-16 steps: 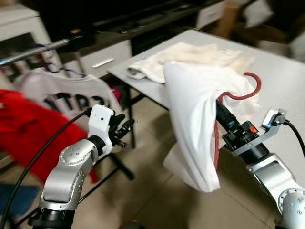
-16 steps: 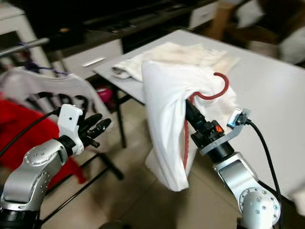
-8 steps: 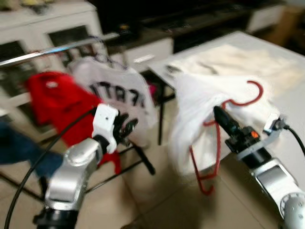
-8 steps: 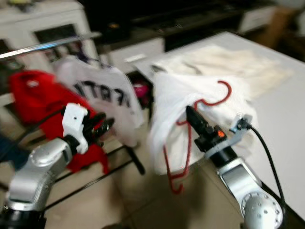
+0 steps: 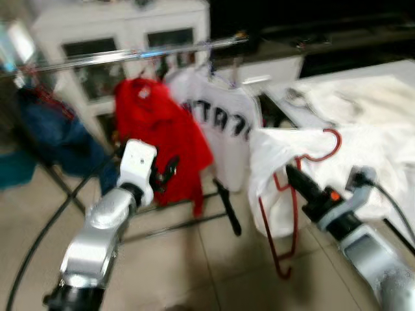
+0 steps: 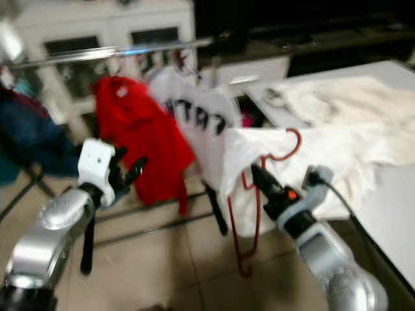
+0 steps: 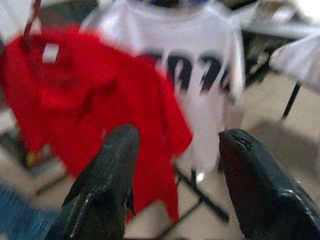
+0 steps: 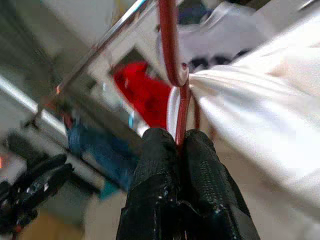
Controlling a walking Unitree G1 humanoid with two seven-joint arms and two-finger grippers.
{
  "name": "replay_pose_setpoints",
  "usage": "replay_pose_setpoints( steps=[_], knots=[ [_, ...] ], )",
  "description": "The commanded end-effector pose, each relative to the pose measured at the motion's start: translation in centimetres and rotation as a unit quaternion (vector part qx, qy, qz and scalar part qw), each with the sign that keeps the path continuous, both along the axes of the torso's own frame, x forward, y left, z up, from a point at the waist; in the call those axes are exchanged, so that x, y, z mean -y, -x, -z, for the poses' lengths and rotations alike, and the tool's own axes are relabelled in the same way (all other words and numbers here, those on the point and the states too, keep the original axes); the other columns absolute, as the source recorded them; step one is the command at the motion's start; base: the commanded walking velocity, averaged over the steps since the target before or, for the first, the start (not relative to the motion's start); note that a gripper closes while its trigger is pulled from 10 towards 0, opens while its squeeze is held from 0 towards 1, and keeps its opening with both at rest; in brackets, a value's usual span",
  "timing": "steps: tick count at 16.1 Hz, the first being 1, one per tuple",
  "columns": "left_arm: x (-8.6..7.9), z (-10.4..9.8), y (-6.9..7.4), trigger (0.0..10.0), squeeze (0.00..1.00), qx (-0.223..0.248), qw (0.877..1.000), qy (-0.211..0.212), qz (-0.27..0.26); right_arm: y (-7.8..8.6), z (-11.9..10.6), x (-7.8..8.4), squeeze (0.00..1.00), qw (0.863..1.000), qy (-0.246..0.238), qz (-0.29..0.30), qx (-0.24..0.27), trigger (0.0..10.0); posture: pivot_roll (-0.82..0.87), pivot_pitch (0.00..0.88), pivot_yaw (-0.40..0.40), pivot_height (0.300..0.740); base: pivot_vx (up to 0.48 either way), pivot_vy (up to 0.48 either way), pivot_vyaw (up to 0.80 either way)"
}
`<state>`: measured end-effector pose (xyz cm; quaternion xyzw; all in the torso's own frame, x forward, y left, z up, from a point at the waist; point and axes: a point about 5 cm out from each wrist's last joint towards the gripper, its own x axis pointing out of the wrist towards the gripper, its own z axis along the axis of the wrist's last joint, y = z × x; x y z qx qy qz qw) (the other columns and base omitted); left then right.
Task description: Hang hanger
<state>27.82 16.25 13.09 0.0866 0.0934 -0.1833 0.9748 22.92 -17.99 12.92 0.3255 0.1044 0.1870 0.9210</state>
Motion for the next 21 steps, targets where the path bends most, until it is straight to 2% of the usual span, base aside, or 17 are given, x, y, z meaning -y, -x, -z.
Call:
replay_pose_setpoints(
  steps=[1, 2, 5, 8, 10, 12, 13, 14, 15, 17, 18, 19, 21],
  knots=[
    [0.2, 0.2, 0.1, 10.0, 0.05, -0.015, 1.000, 0.002, 0.021, -0.5, -0.6, 0.0, 0.00, 1.000, 0.015, 0.011, 0.021, 10.0, -0.11, 0.000, 0.047, 0.740, 0.000, 0.000, 0.77],
    [0.4, 0.1, 0.0, 10.0, 0.00, -0.009, 1.000, 0.002, 0.023, -0.8, -0.7, 0.2, 0.00, 0.999, 0.020, 0.025, 0.024, 10.0, -0.11, 0.000, 0.047, 0.740, 0.000, 0.000, 0.70],
    [1.0, 0.2, 0.1, 10.0, 0.00, -0.008, 1.000, 0.008, 0.028, -0.7, -0.5, -0.1, 0.00, 0.999, 0.033, 0.014, 0.015, 10.0, -0.11, 0.000, 0.047, 0.740, 0.000, 0.000, 0.78],
    [0.8, 0.3, 0.0, 10.0, 0.00, -0.011, 1.000, 0.013, 0.020, -0.6, -0.1, -0.6, 0.00, 0.999, 0.045, 0.014, 0.015, 10.0, -0.11, 0.000, 0.049, 0.740, 0.000, 0.000, 0.80],
    [0.2, 0.5, -0.3, 10.0, 0.00, -0.024, 0.999, 0.024, -0.002, -1.0, 0.3, -0.6, 0.00, 0.998, 0.057, 0.032, 0.000, 10.0, -0.10, 0.000, 0.048, 0.740, 0.000, 0.000, 0.80],
    [0.1, 0.9, -0.2, 10.0, 0.00, -0.037, 0.998, 0.041, -0.006, -1.2, 0.4, -0.6, 0.00, 0.998, 0.057, 0.038, -0.002, 10.0, -0.09, 0.000, 0.053, 0.740, 0.000, 0.000, 0.00],
    [0.2, 0.9, -0.2, 10.0, 0.00, -0.035, 0.998, 0.049, -0.004, -1.4, 0.5, -0.6, 0.00, 0.996, 0.078, 0.043, 0.002, 10.0, -0.09, 0.000, 0.056, 0.740, 0.000, 0.000, 0.00],
    [0.2, 1.5, -0.1, 10.0, 0.00, -0.056, 0.998, 0.026, 0.014, -1.8, 0.6, -0.5, 0.00, 0.991, 0.121, 0.052, 0.000, 10.0, -0.09, 0.000, 0.058, 0.740, 0.000, 0.000, 0.00],
    [0.4, 1.5, -0.2, 10.0, 0.00, -0.049, 0.998, 0.013, 0.035, -2.4, 0.3, -0.4, 0.00, 0.988, 0.139, 0.067, 0.010, 10.0, -0.08, 0.000, 0.060, 0.740, 0.000, 0.000, 0.00],
    [0.5, 1.4, -0.3, 10.0, 0.00, -0.036, 0.999, 0.007, 0.041, -3.0, -0.4, -0.3, 0.00, 0.986, 0.134, 0.094, 0.037, 10.0, -0.08, 0.000, 0.059, 0.740, 0.000, 0.000, 0.00],
    [0.5, 1.4, -0.4, 10.0, 0.00, -0.030, 0.999, -0.003, 0.043, -3.3, -0.8, -0.4, 0.00, 0.987, 0.110, 0.102, 0.055, 10.0, -0.08, 0.000, 0.051, 0.740, 0.000, 0.000, 0.00],
    [0.4, 1.5, -0.3, 10.0, 0.00, -0.030, 0.999, -0.002, 0.039, -3.2, -0.8, -0.5, 0.00, 0.989, 0.102, 0.092, 0.062, 10.0, -0.08, 0.000, 0.049, 0.740, 0.000, 0.000, 0.00],
    [0.0, 1.8, -0.3, 10.0, 0.00, -0.034, 0.999, -0.005, 0.030, -3.2, -0.7, -0.6, 0.00, 0.987, 0.119, 0.077, 0.077, 10.0, -0.07, 0.000, 0.046, 0.740, 0.000, 0.000, 0.00]
  ],
)
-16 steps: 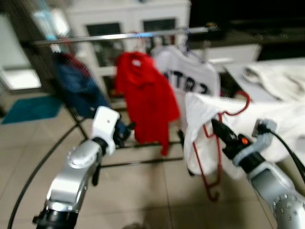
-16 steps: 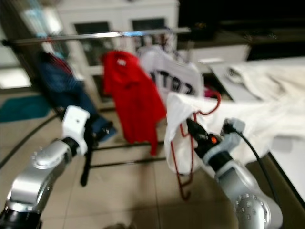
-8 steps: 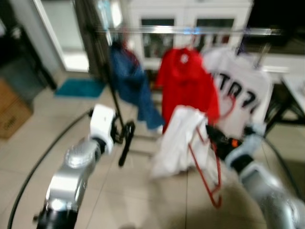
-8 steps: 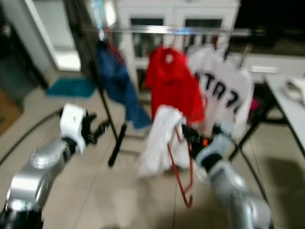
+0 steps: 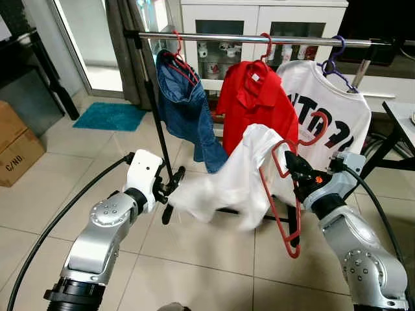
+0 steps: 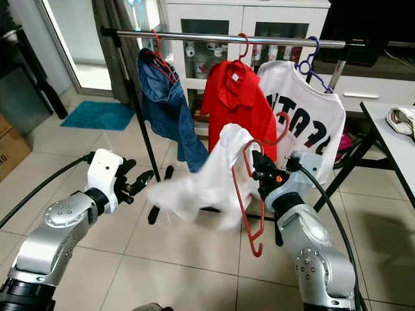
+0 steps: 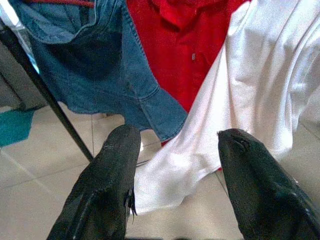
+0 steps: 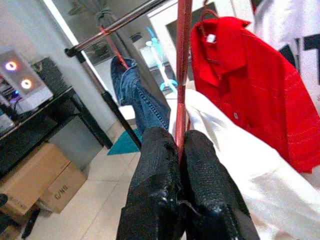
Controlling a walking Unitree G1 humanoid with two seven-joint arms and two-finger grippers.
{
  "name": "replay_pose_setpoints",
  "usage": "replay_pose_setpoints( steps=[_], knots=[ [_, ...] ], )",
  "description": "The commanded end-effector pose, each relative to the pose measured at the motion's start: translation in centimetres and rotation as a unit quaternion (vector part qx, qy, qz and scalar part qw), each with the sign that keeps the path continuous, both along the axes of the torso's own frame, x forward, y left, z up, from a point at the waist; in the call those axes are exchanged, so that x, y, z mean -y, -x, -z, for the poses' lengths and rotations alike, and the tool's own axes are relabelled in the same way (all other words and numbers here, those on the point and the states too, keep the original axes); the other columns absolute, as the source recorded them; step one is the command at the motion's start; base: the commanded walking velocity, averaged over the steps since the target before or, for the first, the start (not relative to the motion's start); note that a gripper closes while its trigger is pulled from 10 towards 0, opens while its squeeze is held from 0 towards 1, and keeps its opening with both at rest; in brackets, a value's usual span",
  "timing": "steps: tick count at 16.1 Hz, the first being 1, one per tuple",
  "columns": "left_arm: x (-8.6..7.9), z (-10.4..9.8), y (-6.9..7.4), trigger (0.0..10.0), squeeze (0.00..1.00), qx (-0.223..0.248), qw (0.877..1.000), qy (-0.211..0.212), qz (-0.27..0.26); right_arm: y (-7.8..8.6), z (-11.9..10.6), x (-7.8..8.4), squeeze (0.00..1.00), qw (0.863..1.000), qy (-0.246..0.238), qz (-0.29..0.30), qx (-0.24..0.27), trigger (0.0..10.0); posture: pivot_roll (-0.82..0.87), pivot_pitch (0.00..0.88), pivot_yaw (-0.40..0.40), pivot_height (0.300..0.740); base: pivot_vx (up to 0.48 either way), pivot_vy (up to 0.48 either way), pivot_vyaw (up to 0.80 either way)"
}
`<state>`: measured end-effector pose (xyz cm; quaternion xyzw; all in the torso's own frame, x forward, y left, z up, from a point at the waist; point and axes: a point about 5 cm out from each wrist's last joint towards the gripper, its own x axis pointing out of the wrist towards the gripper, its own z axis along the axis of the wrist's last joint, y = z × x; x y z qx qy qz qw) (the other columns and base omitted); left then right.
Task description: Hang hanger
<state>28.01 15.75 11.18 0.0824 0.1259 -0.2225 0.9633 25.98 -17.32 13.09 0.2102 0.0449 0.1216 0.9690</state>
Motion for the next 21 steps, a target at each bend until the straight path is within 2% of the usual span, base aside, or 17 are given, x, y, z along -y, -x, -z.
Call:
replay_pose_setpoints(
  steps=[1, 3, 4, 5, 6, 8, 12, 14, 15, 16, 17, 18, 21],
  knots=[
    [-0.7, 0.1, -0.1, 10.0, 0.00, 0.003, 1.000, -0.013, -0.009, -0.1, -0.8, -0.3, 0.00, 0.999, 0.007, -0.013, 0.033, 10.0, -0.07, 0.000, 0.047, 0.740, 0.000, 0.000, 0.00],
    [-1.1, 0.4, -0.4, 10.0, 0.00, 0.001, 1.000, -0.011, -0.019, -0.1, -1.6, -1.3, 0.00, 0.995, 0.029, -0.061, 0.068, 10.0, -0.08, 0.000, 0.047, 0.740, 0.000, 0.000, 0.00],
    [-1.2, 0.3, -0.7, 10.0, 0.07, 0.005, 1.000, 0.002, -0.010, 0.0, -2.2, -2.1, 0.00, 0.987, 0.074, -0.108, 0.095, 10.0, -0.08, 0.000, 0.049, 0.740, 0.000, 0.000, 0.00],
    [-1.2, 0.1, -0.8, 10.0, 0.07, 0.008, 1.000, 0.012, -0.005, 0.0, -2.3, -2.1, 0.00, 0.984, 0.090, -0.115, 0.100, 10.0, -0.08, 0.000, 0.049, 0.740, 0.000, 0.000, 0.00],
    [-0.9, -0.6, -0.9, 10.0, 1.00, 0.008, 0.998, 0.051, 0.019, -0.1, -2.6, -2.1, 0.00, 0.976, 0.131, -0.128, 0.116, 10.0, -0.09, 0.000, 0.050, 0.740, 0.000, 0.000, 0.00],
    [-0.2, -1.1, -0.9, 10.0, 1.00, 0.005, 0.994, 0.082, 0.067, -0.4, -3.2, -2.1, 0.00, 0.971, 0.150, -0.131, 0.131, 10.0, -0.09, 0.000, 0.048, 0.740, 0.000, 0.000, 0.00],
    [1.6, -1.0, -1.3, 10.0, 1.00, 0.016, 0.990, 0.054, 0.129, -0.8, -3.9, -2.4, 0.00, 0.966, 0.152, -0.143, 0.151, 10.0, -0.10, 0.000, 0.050, 0.740, 0.000, 0.000, 0.00],
    [2.1, -1.5, -1.7, 10.0, 1.00, 0.038, 0.989, 0.048, 0.138, -0.8, -4.0, -2.5, 0.00, 0.966, 0.148, -0.147, 0.153, 10.0, -0.10, 0.000, 0.051, 0.740, 0.000, 0.000, 0.00],
    [2.4, -1.7, -2.2, 10.0, 1.00, 0.053, 0.989, 0.033, 0.131, -0.9, -4.1, -2.7, 0.00, 0.969, 0.131, -0.145, 0.150, 10.0, -0.10, 0.000, 0.049, 0.740, 0.000, 0.000, 0.00],
    [2.6, -1.7, -2.4, 10.0, 0.33, 0.053, 0.989, 0.027, 0.133, -0.8, -4.2, -2.8, 0.00, 0.970, 0.120, -0.149, 0.150, 10.0, -0.10, 0.000, 0.049, 0.740, 0.000, 0.000, 0.00],
    [2.8, -1.6, -2.6, 10.0, 0.11, 0.052, 0.988, 0.027, 0.143, -0.7, -4.3, -3.0, 0.00, 0.969, 0.112, -0.156, 0.152, 10.0, -0.10, 0.000, 0.049, 0.740, 0.000, 0.000, 0.00],
    [3.3, -1.6, -2.8, 10.0, 0.00, 0.045, 0.986, 0.036, 0.157, -0.7, -4.4, -3.2, 0.00, 0.968, 0.111, -0.163, 0.157, 10.0, -0.10, 0.000, 0.049, 0.740, 0.000, 0.000, 0.00],
    [4.0, -1.2, -3.4, 10.0, 0.00, 0.029, 0.981, 0.041, 0.188, -0.5, -4.9, -3.8, 0.00, 0.965, 0.099, -0.176, 0.170, 10.0, -0.11, 0.000, 0.054, 0.740, 0.000, 0.000, 0.00]
  ],
)
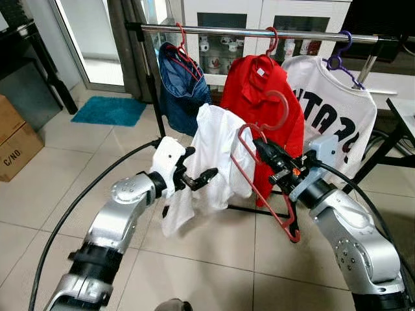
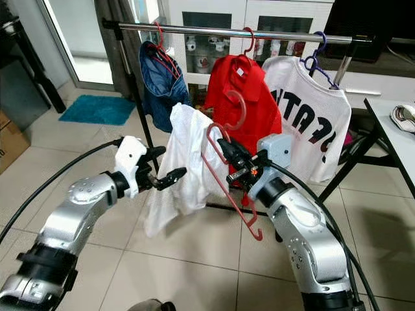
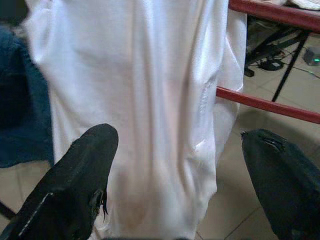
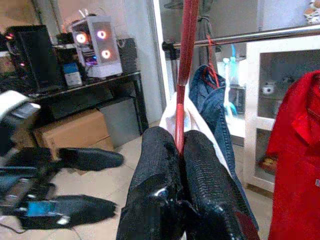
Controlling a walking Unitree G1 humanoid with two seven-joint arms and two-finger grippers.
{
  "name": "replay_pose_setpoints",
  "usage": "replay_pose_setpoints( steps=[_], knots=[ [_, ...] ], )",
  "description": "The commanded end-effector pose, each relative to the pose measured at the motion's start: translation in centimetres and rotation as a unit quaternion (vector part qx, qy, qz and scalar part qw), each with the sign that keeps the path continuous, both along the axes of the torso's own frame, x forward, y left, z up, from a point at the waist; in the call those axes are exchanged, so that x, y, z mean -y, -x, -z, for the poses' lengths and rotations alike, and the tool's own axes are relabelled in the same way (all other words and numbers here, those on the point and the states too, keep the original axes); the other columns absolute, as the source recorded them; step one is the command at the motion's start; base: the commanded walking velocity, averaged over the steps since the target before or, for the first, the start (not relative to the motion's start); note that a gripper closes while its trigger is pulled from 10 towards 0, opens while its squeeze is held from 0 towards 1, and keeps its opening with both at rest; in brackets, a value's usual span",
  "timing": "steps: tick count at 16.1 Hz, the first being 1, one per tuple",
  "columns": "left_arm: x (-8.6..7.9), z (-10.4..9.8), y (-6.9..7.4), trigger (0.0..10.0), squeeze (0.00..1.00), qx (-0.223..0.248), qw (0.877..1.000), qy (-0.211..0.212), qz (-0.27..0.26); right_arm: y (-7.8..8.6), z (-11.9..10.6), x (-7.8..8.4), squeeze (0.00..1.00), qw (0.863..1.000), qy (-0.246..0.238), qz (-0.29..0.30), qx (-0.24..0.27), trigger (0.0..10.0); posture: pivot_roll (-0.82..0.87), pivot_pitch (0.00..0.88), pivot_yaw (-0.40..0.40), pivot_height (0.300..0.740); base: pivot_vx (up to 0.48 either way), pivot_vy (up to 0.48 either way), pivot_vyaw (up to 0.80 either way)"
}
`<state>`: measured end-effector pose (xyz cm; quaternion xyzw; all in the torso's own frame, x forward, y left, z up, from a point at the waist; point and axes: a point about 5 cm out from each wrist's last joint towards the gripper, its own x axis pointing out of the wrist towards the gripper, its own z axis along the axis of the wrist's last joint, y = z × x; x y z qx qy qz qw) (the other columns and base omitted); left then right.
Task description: Hang hanger
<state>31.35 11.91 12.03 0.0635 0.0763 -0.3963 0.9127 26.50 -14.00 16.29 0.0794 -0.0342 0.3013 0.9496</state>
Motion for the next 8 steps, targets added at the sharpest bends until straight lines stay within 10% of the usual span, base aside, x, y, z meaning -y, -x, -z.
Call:
replay_pose_setpoints(
  steps=[1, 2, 3, 8],
  knots=[
    [0.5, -0.1, -0.2, 10.0, 0.00, 0.003, 1.000, -0.003, 0.016, 0.2, -2.1, -0.7, 0.00, 0.999, -0.018, -0.024, 0.044, 10.0, -0.11, 0.000, 0.057, 0.740, 0.000, 0.000, 0.00],
    [0.6, 0.2, -0.5, 3.3, 0.00, -0.001, 1.000, -0.006, 0.015, 0.3, -2.4, -0.9, 0.00, 0.998, -0.025, -0.030, 0.048, 10.0, -0.11, 0.000, 0.057, 0.740, 0.000, 0.000, 0.00],
    [0.8, 0.5, -0.8, 0.0, 0.00, -0.005, 1.000, -0.009, 0.019, 0.4, -2.6, -0.9, 0.00, 0.998, -0.031, -0.034, 0.053, 10.0, -0.11, 0.000, 0.059, 0.740, 0.000, 0.000, 0.00],
    [0.9, 0.9, -1.9, 0.0, 0.00, -0.005, 1.000, -0.008, -0.004, 0.8, -3.2, -1.1, 0.00, 0.995, -0.051, -0.053, 0.062, 10.0, -0.12, 0.000, 0.068, 0.740, 0.000, 0.000, 0.00]
  ],
)
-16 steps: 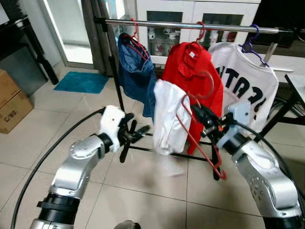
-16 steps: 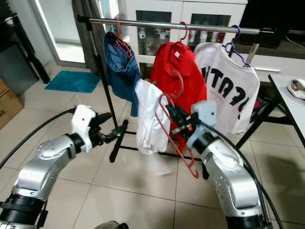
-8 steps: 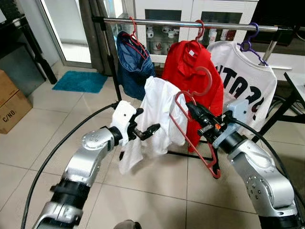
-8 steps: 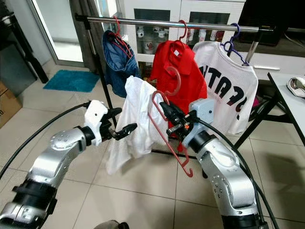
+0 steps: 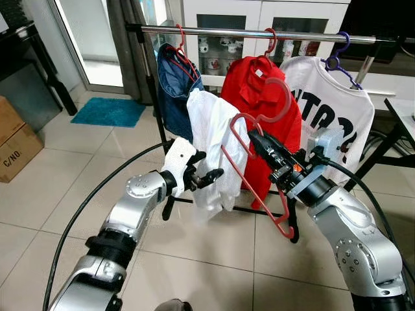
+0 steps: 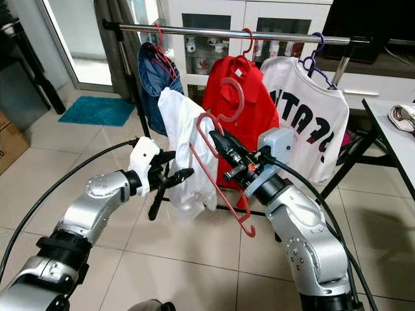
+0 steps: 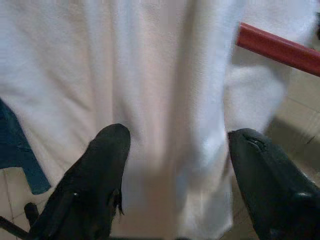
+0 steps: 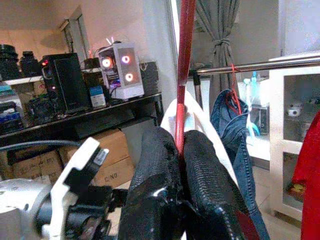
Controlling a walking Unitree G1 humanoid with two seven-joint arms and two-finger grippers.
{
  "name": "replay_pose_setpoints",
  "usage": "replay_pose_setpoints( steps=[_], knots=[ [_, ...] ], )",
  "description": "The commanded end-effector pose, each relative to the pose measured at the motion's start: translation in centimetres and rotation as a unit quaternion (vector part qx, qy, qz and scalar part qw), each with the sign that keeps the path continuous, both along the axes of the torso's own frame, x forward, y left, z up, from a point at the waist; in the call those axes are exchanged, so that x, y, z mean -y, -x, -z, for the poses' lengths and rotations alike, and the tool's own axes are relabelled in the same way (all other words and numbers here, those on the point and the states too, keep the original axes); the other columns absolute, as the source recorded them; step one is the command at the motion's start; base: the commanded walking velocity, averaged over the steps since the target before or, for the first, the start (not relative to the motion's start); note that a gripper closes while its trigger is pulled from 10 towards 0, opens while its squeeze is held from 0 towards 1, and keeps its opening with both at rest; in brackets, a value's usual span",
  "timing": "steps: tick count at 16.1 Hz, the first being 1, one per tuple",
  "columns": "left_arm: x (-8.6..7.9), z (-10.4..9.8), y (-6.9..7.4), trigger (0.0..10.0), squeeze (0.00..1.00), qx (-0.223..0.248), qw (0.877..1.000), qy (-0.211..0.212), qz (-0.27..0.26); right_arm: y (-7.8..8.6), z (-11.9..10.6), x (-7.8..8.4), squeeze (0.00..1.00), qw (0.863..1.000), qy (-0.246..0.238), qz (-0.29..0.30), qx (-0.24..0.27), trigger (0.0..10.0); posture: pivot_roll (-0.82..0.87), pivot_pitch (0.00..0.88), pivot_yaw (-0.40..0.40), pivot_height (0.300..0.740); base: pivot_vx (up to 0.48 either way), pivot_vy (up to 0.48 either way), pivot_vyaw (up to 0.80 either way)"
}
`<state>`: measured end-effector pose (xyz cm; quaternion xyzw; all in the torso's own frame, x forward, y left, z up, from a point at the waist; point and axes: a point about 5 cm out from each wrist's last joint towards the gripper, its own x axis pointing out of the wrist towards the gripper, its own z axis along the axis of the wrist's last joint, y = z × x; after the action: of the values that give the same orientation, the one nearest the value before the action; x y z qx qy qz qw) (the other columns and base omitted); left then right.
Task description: Hang hanger
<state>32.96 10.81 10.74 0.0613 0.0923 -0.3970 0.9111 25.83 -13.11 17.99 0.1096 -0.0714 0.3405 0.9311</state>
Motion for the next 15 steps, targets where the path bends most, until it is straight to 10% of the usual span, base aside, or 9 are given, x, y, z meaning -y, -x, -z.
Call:
replay_pose_setpoints(
  steps=[1, 15],
  knots=[
    [-0.32, -0.70, -0.64, 0.0, 0.00, 0.016, 1.000, 0.004, -0.013, 0.25, -1.53, -0.21, 0.00, 0.999, -0.013, -0.014, 0.032, 10.0, -0.12, 0.000, 0.069, 0.740, 0.000, 0.000, 0.00],
    [-0.74, -0.24, -1.25, 0.0, 0.00, 0.008, 0.998, 0.037, -0.046, -0.43, -1.53, 0.43, 0.00, 0.999, -0.015, 0.007, 0.033, 10.0, -0.12, 0.000, 0.052, 0.740, 0.000, 0.000, 0.00]
  ],
)
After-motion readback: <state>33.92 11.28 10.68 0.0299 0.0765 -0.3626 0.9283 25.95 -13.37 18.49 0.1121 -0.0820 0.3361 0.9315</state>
